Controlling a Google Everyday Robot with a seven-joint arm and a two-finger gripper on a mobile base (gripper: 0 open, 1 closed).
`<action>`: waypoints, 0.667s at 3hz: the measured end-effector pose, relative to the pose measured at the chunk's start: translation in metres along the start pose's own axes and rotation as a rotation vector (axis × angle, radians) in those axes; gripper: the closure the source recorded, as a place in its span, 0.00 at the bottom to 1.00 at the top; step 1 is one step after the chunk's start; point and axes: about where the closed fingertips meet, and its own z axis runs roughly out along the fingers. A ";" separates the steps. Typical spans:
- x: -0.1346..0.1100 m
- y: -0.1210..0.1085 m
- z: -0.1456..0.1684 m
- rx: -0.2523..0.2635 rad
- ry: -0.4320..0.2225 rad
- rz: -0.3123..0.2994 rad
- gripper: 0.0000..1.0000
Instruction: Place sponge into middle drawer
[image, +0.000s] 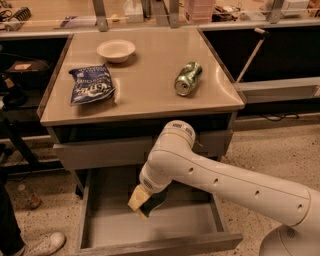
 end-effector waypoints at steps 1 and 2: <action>0.011 0.010 0.036 -0.055 0.031 0.065 1.00; 0.027 0.017 0.077 -0.113 0.066 0.151 1.00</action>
Offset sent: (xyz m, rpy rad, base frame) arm -0.0297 0.0190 -0.1265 0.0724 0.2620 -0.1681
